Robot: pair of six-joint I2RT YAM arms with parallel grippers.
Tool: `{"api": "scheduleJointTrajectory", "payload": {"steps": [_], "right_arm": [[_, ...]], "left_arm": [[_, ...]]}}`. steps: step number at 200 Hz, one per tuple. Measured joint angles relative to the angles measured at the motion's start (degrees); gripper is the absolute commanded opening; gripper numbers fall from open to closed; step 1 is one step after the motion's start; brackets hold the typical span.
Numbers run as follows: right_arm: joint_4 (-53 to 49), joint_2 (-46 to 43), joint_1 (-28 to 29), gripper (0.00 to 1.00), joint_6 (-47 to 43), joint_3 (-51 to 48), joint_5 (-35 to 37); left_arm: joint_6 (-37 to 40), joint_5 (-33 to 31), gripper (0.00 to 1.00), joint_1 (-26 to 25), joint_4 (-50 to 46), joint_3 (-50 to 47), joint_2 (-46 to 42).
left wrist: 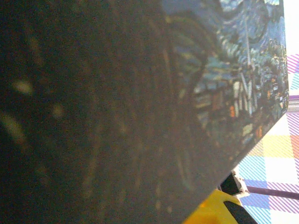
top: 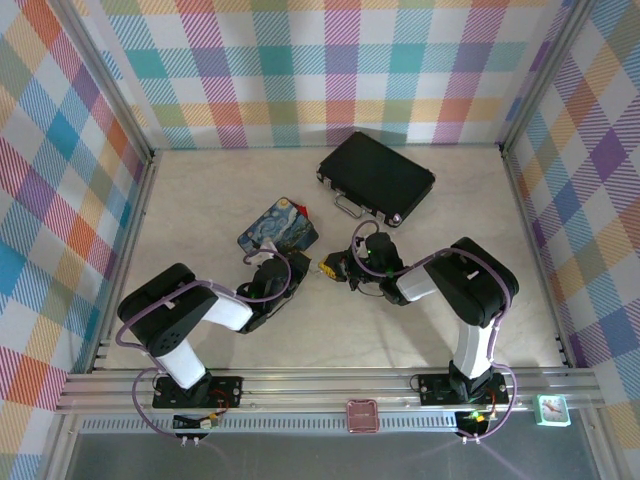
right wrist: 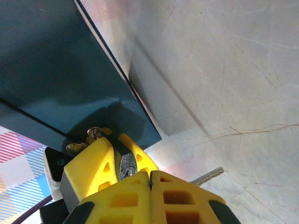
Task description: Unlock the padlock with the key
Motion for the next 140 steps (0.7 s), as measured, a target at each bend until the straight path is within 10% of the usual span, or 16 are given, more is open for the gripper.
{"api": "scheduleJointTrajectory", "payload": {"steps": [140], "right_arm": [[-19.5, -15.3, 3.0, 0.00, -23.0, 0.1, 7.0]], "left_arm": [[2.2, 8.0, 0.00, 1.0, -11.4, 3.3, -8.4]]}}
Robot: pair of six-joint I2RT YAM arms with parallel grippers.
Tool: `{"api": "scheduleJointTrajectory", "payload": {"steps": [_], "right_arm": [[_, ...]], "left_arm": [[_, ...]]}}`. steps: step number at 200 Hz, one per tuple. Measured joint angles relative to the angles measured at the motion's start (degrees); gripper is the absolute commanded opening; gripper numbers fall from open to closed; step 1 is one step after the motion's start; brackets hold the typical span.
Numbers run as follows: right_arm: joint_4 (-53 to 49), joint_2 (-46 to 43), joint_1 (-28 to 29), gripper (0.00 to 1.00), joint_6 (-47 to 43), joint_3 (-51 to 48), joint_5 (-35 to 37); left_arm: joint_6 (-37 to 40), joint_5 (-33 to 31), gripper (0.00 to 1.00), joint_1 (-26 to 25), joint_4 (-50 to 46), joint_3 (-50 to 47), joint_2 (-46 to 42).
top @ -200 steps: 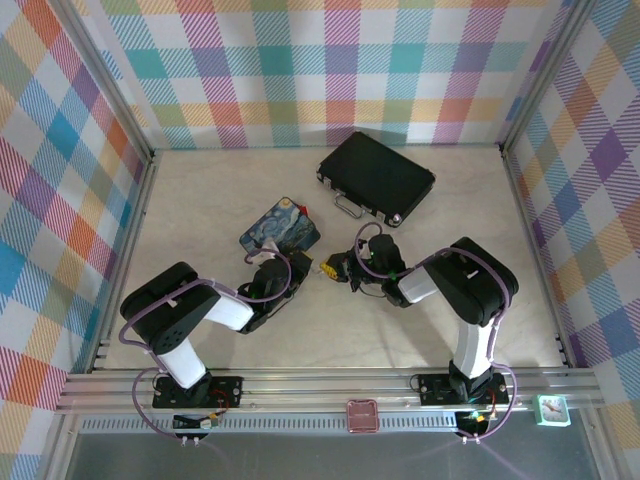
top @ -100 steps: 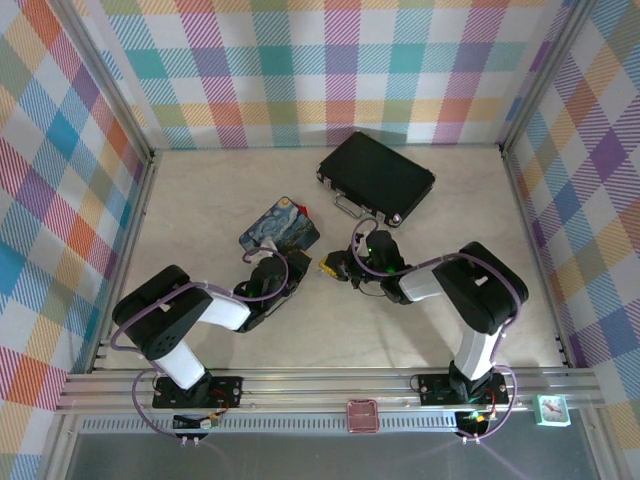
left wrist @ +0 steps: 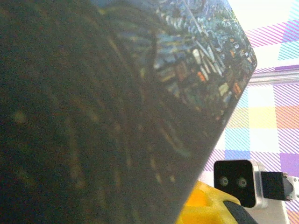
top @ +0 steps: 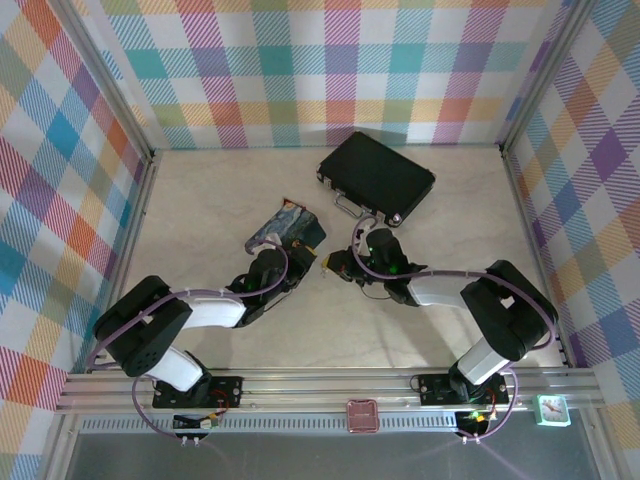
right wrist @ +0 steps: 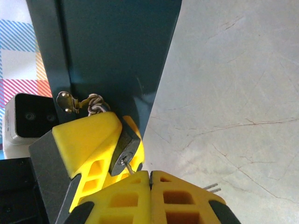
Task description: Unlock the padlock with the key
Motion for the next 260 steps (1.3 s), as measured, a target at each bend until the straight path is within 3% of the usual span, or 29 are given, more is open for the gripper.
{"api": "scheduleJointTrajectory", "payload": {"steps": [80, 237, 260], "right_arm": [[-0.2, 5.6, 0.0, 0.00, 3.5, 2.0, 0.8], [2.4, 5.0, -2.6, 0.00, 0.7, 2.1, -2.7], [2.8, 3.6, -3.3, 0.24, 1.1, 1.0, -3.1]], "left_arm": [[-0.3, -3.7, 0.00, -0.8, 5.0, 0.4, 7.2], [-1.3, -0.6, 0.00, -2.0, 2.6, 0.4, 3.5], [-0.4, 0.0, 0.00, -2.0, 3.3, 0.4, 3.4]]}}
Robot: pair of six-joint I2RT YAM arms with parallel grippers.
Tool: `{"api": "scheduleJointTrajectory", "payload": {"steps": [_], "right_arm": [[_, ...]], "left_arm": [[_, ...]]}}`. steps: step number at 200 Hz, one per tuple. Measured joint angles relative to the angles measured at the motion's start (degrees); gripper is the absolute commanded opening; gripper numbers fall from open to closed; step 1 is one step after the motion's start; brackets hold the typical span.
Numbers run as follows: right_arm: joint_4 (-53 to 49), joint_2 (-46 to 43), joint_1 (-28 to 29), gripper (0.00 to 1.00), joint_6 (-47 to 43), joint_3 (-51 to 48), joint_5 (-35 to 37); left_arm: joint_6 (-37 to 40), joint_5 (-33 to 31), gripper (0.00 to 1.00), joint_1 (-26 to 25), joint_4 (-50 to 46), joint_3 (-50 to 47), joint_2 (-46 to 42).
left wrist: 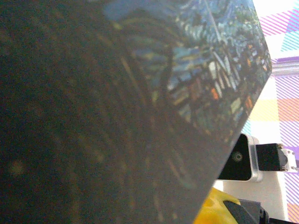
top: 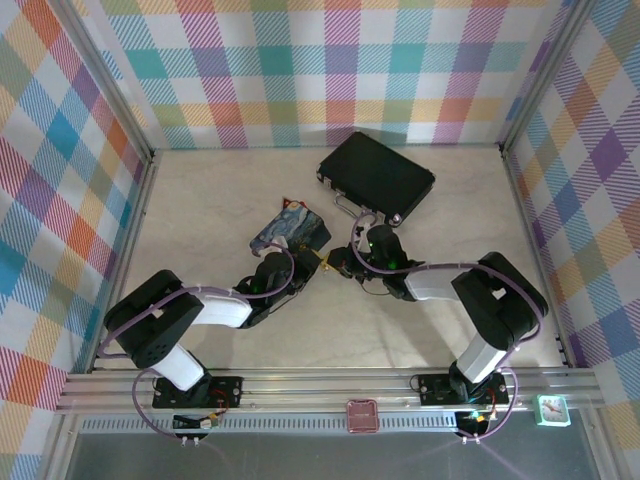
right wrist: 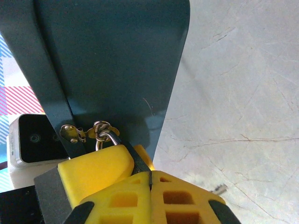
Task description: Unlock the padlock with the key
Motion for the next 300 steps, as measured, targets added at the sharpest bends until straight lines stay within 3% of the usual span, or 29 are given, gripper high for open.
{"api": "scheduleJointTrajectory", "payload": {"steps": [17, 56, 130, 168, 245, 300], "right_arm": [[2.0, -1.9, -0.8, 0.30, 0.2, -2.1, -0.6], [7.6, -4.6, -2.4, 0.30, -0.5, -5.1, -4.3], [16.5, -1.4, -2.6, 0.37, 0.3, -10.3, -5.9], [19.1, 0.6, -2.6, 0.33, 0.4, -11.0, -6.3], [38.4, 11.5, -2.0, 0.29, 8.3, -12.4, -7.7], [41.0, 11.3, 0.0, 0.32, 10.4, -14.4, -6.5]], "left_arm": [[0.9, 1.6, 0.00, -0.4, 0.2, 0.0, 0.0], [2.6, 5.7, 0.00, -0.8, 0.5, 0.1, 0.4], [3.5, 6.1, 0.00, -0.8, 0.2, 0.1, 0.4], [3.4, 6.1, 0.00, -0.7, 0.3, 0.1, 0.4], [3.6, 4.8, 0.00, -0.6, 0.2, 0.1, 1.1], [3.6, 4.8, 0.00, -0.6, 0.4, 0.1, 1.1]]}}
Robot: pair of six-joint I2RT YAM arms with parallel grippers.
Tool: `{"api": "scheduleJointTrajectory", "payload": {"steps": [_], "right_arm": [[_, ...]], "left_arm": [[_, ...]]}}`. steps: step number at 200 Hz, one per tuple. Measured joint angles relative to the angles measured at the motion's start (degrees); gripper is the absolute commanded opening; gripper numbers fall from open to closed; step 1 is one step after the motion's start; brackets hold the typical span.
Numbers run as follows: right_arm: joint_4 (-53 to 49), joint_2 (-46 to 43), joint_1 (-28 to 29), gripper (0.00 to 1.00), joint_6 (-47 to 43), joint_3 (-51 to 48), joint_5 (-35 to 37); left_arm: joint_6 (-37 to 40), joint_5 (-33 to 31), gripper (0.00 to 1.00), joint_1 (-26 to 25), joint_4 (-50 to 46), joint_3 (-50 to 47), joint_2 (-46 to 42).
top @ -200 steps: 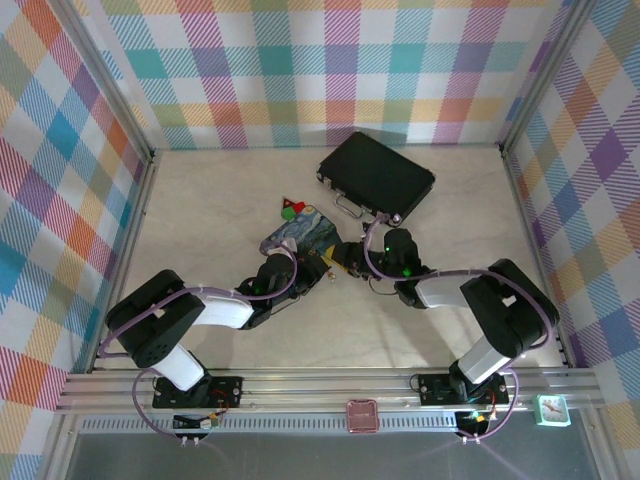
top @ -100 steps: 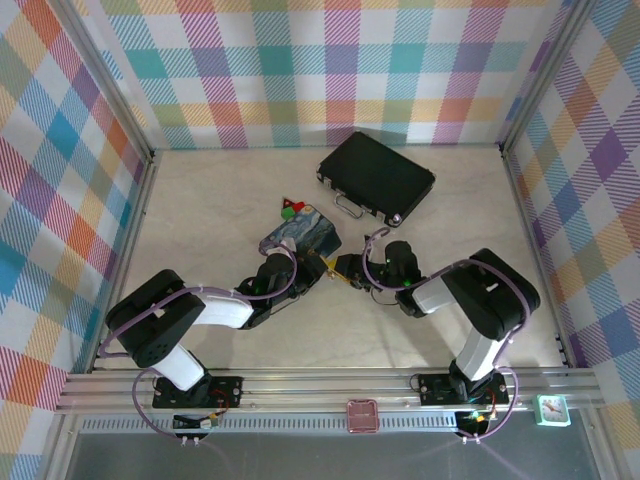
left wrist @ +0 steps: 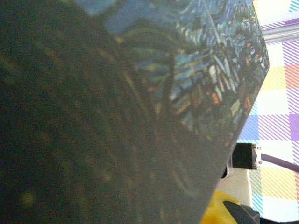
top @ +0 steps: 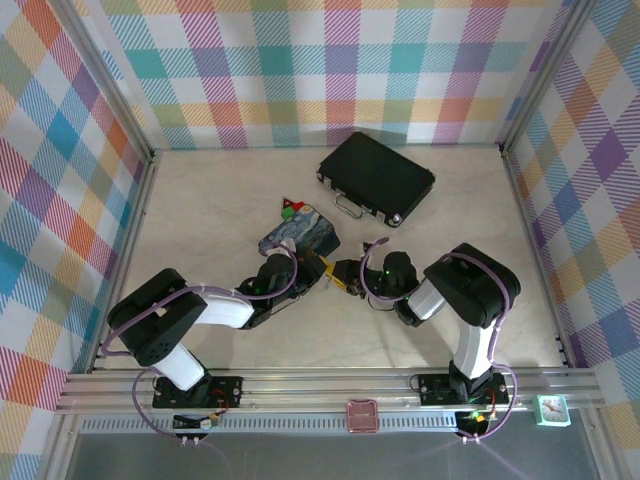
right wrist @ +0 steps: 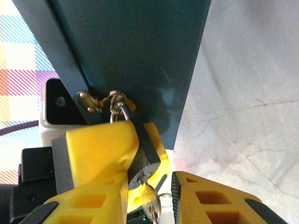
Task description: Unlock the padlock with the key
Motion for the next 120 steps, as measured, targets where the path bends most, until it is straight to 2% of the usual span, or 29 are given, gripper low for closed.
{"api": "scheduleJointTrajectory", "payload": {"steps": [51, 63, 79, 97, 120], "right_arm": [[-0.2, -2.3, 1.3, 0.21, -0.1, -0.9, -0.1], [-0.2, -2.4, 1.3, 0.22, -0.1, -0.9, 0.1], [-0.2, -2.6, 1.3, 0.30, -0.1, -0.9, 0.5], [-0.5, -2.8, 1.3, 0.33, -0.5, -0.9, 1.1], [-2.0, -4.0, 1.2, 0.29, -0.9, -0.8, 1.7]], "left_arm": [[-0.9, 0.1, 0.00, 0.0, 2.1, 0.0, 0.0], [-1.1, 0.2, 0.00, 0.0, 2.6, 0.0, 0.0], [-1.3, 0.3, 0.00, 0.0, 2.7, 0.0, 0.0], [-1.4, 0.3, 0.00, 0.0, 3.0, -0.2, 0.0], [-1.4, 0.3, 0.00, 0.0, 3.0, -0.7, -0.3]]}}
